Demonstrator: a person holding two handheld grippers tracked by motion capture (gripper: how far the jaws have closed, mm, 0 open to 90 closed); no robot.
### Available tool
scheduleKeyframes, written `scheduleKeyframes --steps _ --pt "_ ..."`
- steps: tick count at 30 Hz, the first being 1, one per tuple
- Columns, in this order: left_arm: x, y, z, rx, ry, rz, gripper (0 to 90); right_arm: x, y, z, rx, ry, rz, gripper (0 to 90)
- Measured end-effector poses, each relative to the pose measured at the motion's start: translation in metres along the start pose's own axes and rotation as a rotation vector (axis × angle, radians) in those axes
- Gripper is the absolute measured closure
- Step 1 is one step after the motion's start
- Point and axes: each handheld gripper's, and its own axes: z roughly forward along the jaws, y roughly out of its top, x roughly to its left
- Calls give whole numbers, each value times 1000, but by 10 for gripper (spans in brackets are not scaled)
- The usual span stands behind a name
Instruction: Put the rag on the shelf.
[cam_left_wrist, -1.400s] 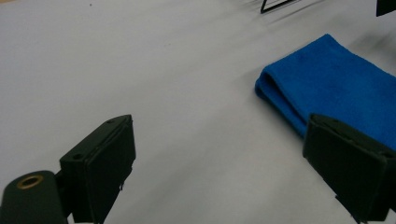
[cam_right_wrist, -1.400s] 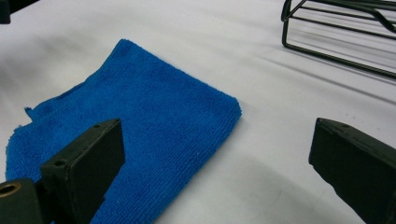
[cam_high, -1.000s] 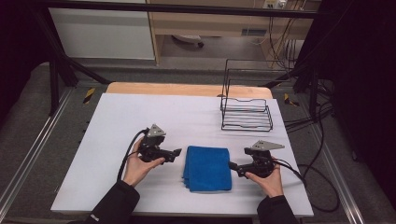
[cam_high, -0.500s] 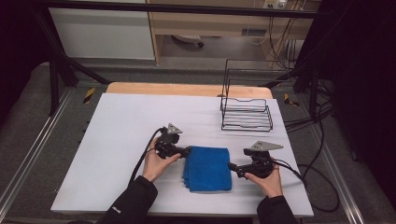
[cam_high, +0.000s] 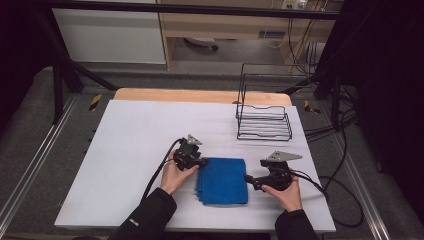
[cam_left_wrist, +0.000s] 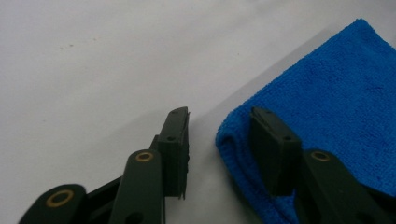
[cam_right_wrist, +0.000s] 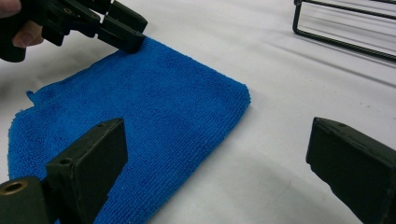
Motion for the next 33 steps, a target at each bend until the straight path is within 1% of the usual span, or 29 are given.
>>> scheduleKeyframes --steps 2,3,6,7,9,12,13,15,17,19,20,21,22,24,25,27,29,31,33 --pt "-2 0 2 -4 -8 -4 605 0 0 0 0 0 0 61" --pt "-2 0 2 -1 -4 7 622 0 0 0 -1 1 1 61" --pt "-3 0 3 6 -19 3 657 0 1 0 3 5 9 62" --pt "-3 0 4 6 -25 1 691 -1 1 0 2 5 8 62" --pt "-3 0 4 7 -35 -1 706 -1 1 0 -1 6 8 63" --pt "-4 0 5 10 -38 -3 730 -1 2 1 1 9 16 64" --pt "-4 0 5 11 -41 -5 754 -2 2 1 1 9 15 66" --pt "-5 1 5 13 -43 -6 767 -2 3 2 -3 5 22 75" --pt "-7 1 5 14 -42 -3 794 -3 5 3 -12 0 39 94" --pt "-8 1 4 19 -40 6 815 -5 7 6 -21 -2 47 116" --pt "-8 1 4 15 -36 8 829 -7 10 8 -25 -16 47 137" --pt "-8 1 4 14 -37 7 829 -7 10 8 -25 -16 47 137" --pt "-7 1 4 15 -39 8 833 -8 13 12 -29 -25 53 166" --pt "-7 1 5 15 -46 3 835 -9 15 14 -34 -27 56 176" --pt "-7 0 5 14 -48 3 837 -11 18 16 -40 -41 56 186" --pt "-8 -1 5 4 -44 7 838 -13 19 20 -46 -53 70 204" --pt "-8 -2 5 2 -43 4 838 -14 20 22 -43 -61 75 221" --pt "-7 -2 5 -2 -40 15 839 -16 22 26 -34 -78 78 241" --pt "-7 -3 5 -4 -44 10 839 -16 23 32 -17 -74 85 282"
